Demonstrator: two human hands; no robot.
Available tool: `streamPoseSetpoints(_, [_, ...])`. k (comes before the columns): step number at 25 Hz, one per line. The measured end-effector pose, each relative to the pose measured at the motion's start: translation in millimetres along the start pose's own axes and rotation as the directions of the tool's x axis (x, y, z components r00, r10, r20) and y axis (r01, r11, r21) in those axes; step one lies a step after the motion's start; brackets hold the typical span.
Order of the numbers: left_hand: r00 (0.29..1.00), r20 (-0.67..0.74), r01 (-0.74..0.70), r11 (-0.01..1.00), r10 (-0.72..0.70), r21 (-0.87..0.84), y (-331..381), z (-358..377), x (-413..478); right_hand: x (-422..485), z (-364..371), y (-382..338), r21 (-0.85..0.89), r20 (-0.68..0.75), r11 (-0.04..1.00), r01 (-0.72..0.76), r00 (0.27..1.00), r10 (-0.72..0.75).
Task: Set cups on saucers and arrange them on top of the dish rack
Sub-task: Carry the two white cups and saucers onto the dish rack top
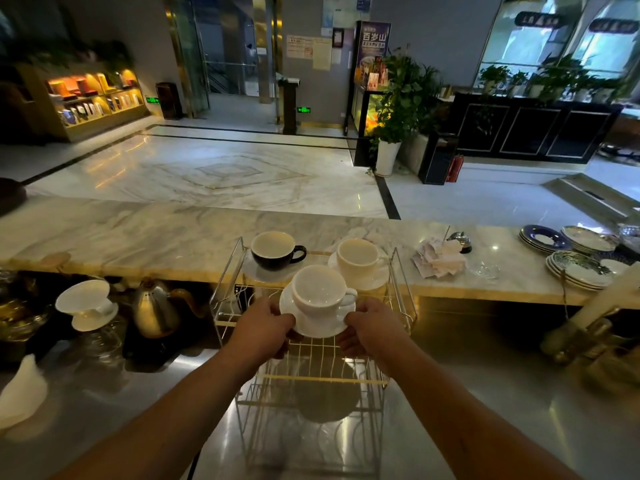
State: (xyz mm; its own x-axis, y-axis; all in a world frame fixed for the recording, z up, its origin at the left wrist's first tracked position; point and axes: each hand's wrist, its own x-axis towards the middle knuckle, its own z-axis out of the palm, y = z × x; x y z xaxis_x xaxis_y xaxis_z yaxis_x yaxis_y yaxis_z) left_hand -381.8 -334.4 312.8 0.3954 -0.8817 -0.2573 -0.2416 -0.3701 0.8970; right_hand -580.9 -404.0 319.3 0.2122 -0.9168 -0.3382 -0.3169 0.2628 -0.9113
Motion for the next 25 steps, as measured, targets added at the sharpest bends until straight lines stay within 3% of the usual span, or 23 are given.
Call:
streamPoseSetpoints(10, [1.000,-0.017,0.024,0.995,-0.023,0.098,9.5,10.1,37.7,47.6,-7.5,-8.2,-0.153,0.018,0.988,0.012,1.000,-0.009])
streamPoseSetpoints(20, [0.994,0.091,0.029,0.953,-0.059,0.301,-10.4,-7.5,87.0,72.1,21.7,1.3,-0.141,-0.043,0.988,-0.064,0.997,0.058])
streamPoseSetpoints(25, [0.991,0.117,0.020,0.947,-0.060,0.320,-14.2,-3.4,91.7,76.0,20.8,2.8,-0.229,-0.063,0.973,-0.040,0.998,0.027])
